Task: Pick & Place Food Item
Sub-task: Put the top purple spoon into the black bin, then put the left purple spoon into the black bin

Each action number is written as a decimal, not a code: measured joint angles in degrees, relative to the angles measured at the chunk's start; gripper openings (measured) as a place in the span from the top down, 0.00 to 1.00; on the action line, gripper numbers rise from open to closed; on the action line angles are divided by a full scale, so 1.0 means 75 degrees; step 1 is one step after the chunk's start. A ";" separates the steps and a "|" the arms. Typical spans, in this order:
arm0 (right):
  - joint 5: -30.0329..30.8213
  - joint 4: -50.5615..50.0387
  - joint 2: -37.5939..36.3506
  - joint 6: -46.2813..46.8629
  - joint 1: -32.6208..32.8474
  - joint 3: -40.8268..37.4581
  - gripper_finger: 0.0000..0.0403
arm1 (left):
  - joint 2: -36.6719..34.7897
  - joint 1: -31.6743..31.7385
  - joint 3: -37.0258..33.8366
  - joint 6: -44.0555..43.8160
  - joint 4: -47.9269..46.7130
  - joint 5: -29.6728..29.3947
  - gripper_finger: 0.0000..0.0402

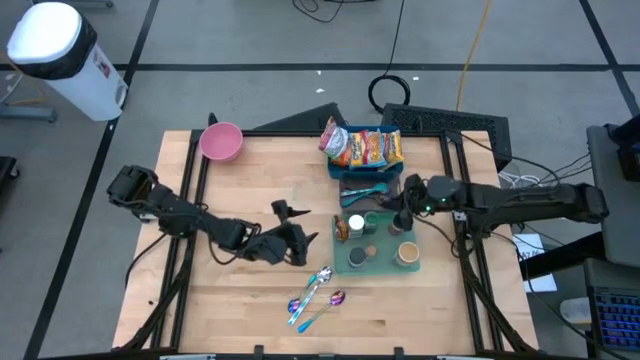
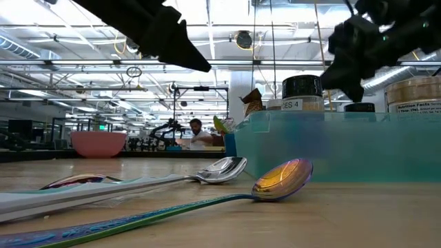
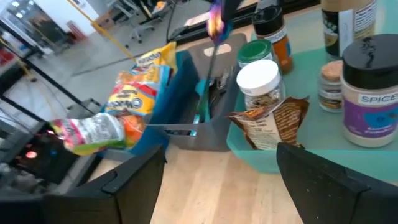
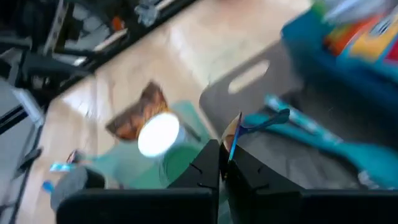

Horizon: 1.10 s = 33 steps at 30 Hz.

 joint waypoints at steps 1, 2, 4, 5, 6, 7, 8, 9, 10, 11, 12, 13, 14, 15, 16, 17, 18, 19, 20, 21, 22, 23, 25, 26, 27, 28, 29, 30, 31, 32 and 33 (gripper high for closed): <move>-0.0234 0.0249 0.0092 0.0030 -0.0064 -0.0153 1.00 | 0.0000 0.0040 0.0000 -0.0035 0.0002 0.0115 0.23; -0.0380 0.0553 0.0187 0.0022 -0.0121 -0.0276 1.00 | 0.0000 0.0078 0.0000 -0.0077 0.0000 0.0235 0.23; -0.0473 0.1274 0.0411 0.0042 -0.0256 -0.0462 1.00 | 0.0000 0.0151 0.0000 -0.0157 -0.0007 0.0476 0.24; -0.0478 0.1537 0.0524 0.0058 -0.0342 -0.0536 1.00 | 0.0000 0.0182 0.0000 -0.0177 -0.0017 0.0579 0.24; -0.0474 0.1720 0.0664 0.0060 -0.0443 -0.0587 1.00 | 0.0000 0.0221 0.0000 -0.0180 -0.0015 0.0667 0.24; -0.0473 0.1878 0.0829 0.0032 -0.0538 -0.0619 1.00 | 0.0000 0.0250 0.0000 -0.0180 -0.0015 0.0712 0.23; -0.0474 0.2033 0.0989 0.0000 -0.0624 -0.0630 1.00 | 0.0000 0.0278 0.0000 -0.0180 -0.0020 0.0739 0.23; -0.0470 0.2187 0.1147 0.0000 -0.0710 -0.0630 1.00 | 0.0000 0.0304 0.0000 -0.0180 -0.0026 0.0740 0.23; -0.0473 0.2321 0.1313 0.0000 -0.0790 -0.0630 1.00 | 0.0000 0.0318 0.0000 -0.0182 -0.0041 0.0740 0.24; -0.0473 0.2462 0.1506 -0.0002 -0.0873 -0.0630 0.99 | 0.0000 0.0339 0.0000 -0.0184 -0.0057 0.0742 0.24; -0.0462 0.2578 0.1671 -0.0036 -0.0943 -0.0630 0.99 | 0.0000 0.0350 0.0000 -0.0208 -0.0080 0.0769 0.24; -0.0443 0.2720 0.1826 -0.0094 -0.1008 -0.0630 0.98 | 0.0000 0.0348 0.0000 -0.0271 -0.0105 0.0805 0.24; -0.0436 0.2888 0.1964 -0.0183 -0.1066 -0.0630 0.97 | 0.0000 0.0347 0.0000 -0.0363 -0.0130 0.0846 0.25; -0.0438 0.2965 0.2068 -0.0280 -0.1113 -0.0630 0.96 | 0.0000 0.0342 0.0000 -0.0424 -0.0146 0.0881 0.25; -0.0444 0.2982 0.2147 -0.0388 -0.1144 -0.0630 0.95 | 0.0000 0.0342 0.0000 -0.0478 -0.0162 0.0926 0.24; -0.0446 0.3019 0.2209 -0.0508 -0.1168 -0.0630 0.93 | 0.0000 0.0342 0.0000 -0.0528 -0.0174 0.1013 0.24; -0.0447 0.3053 0.2239 -0.0636 -0.1175 -0.0630 0.90 | 0.0000 0.0342 0.0000 -0.0532 -0.0198 0.1086 0.24; -0.0444 0.3066 0.2239 -0.0752 -0.1175 -0.0630 0.87 | 0.0000 0.0342 0.0000 -0.0531 -0.0249 0.1149 0.24; -0.0447 0.3077 0.2219 -0.0844 -0.1175 -0.0630 0.84 | 0.0000 0.0342 0.0000 -0.0532 -0.0288 0.1196 0.24; -0.0440 0.3095 0.2191 -0.0915 -0.1175 -0.0630 0.80 | 0.0000 0.0342 0.0000 -0.0541 -0.0326 0.1203 0.24; -0.0405 0.3139 0.2138 -0.1017 -0.1175 -0.0630 0.76 | 0.0000 0.0342 0.0000 -0.0545 -0.0373 0.1200 0.24; -0.0313 0.3182 0.2050 -0.1142 -0.1175 -0.0630 0.72 | 0.0000 0.0342 0.0000 -0.0549 -0.0397 0.1198 0.23; -0.0052 0.3348 0.1811 -0.1512 -0.1167 -0.0630 0.63 | 0.0000 0.0342 0.0000 -0.0548 -0.0418 0.1200 0.23; -0.0013 0.3438 0.1680 -0.1736 -0.1154 -0.0630 0.59 | 0.0000 0.0342 0.0000 -0.0550 -0.0435 0.1204 0.23; -0.0013 0.3536 0.1546 -0.1903 -0.1112 -0.0630 0.56 | 0.0000 0.0342 0.0000 -0.0551 -0.0460 0.1214 0.23; -0.0031 0.3717 0.1417 -0.2019 -0.1042 -0.0630 0.52 | 0.0000 0.0342 0.0000 -0.0579 -0.0494 0.1244 0.23; -0.0041 0.3928 0.1300 -0.2064 -0.0933 -0.0630 0.50 | 0.0000 0.0342 0.0000 -0.0647 -0.0530 0.1309 0.23; -0.0039 0.4143 0.1183 -0.2086 -0.0799 -0.0630 0.47 | 0.0000 0.0342 0.0000 -0.0780 -0.0568 0.1454 0.23; -0.0039 0.4360 0.1080 -0.2100 -0.0639 -0.0630 0.45 | 0.0000 0.0342 0.0000 -0.0931 -0.0573 0.1666 0.23; -0.0039 0.4545 0.1006 -0.2156 -0.0448 -0.0630 0.44 | 0.0000 0.0342 0.0000 -0.1153 -0.0570 0.1981 0.23; -0.0039 0.4739 0.0956 -0.2248 -0.0232 -0.0630 0.43 | 0.0000 0.0342 0.0000 -0.1432 -0.0568 0.2326 0.23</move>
